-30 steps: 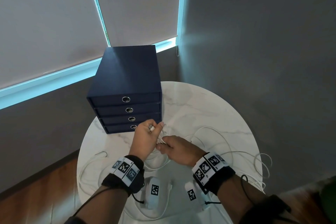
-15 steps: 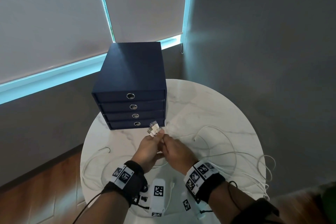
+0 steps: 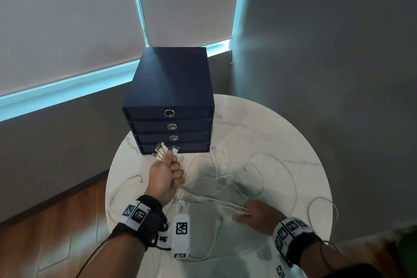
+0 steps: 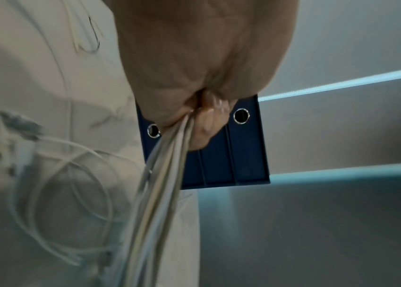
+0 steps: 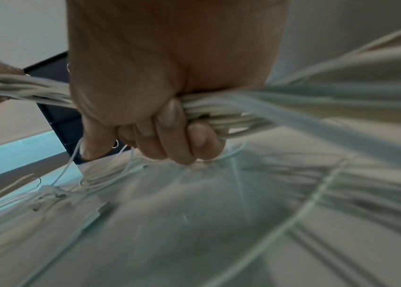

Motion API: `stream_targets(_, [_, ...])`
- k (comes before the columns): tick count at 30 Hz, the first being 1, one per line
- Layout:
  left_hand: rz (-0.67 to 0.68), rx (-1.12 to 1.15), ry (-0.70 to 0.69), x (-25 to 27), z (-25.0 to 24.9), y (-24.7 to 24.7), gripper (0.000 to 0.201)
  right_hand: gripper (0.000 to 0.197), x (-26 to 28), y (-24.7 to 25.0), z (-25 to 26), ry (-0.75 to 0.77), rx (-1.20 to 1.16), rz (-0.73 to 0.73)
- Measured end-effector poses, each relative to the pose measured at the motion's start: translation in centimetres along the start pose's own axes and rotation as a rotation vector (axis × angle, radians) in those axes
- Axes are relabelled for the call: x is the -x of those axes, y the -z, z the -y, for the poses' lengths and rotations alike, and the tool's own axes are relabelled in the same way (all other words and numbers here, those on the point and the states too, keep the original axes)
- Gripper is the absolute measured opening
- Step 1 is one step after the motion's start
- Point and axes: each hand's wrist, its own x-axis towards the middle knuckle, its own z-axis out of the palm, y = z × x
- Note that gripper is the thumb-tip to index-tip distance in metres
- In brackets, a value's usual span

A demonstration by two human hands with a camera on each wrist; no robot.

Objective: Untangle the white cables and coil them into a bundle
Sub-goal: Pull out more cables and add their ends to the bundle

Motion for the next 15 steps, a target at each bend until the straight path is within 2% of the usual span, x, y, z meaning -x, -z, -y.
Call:
stream_targets(3, [0.001,-0.104,0.05,0.3,1.3,1.0,0.035,0.055,0.3,-0.6,-0.2,-0.047,0.045,0.172])
stream_targets(5, [-0.01,-0.131,0.074,0.5,1.7,1.7,0.034,0.054,0.4,-0.5,0.7,-0.069,0.032,0.207])
stream_targets(7, [-0.027,-0.142,0.086,0.6,2.1,2.2,0.035,0.057,-0.1,-0.6,1.8,-0.103,-0.107,0.169])
stream_targets(9, [-0.039,-0.151,0.094,0.9,2.5,2.5,0.036,0.065,-1.3,-1.2,2.9,-0.137,-0.207,0.069])
stream_targets(11, [-0.034,-0.162,0.087,1.2,2.8,2.8,0.036,0.063,-2.7,-2.4,4.3,-0.176,-0.085,-0.008])
stream_targets(15, [-0.035,-0.174,0.067,1.6,2.7,3.4,0.035,0.054,-4.3,-6.1,7.0,-0.217,0.053,-0.046])
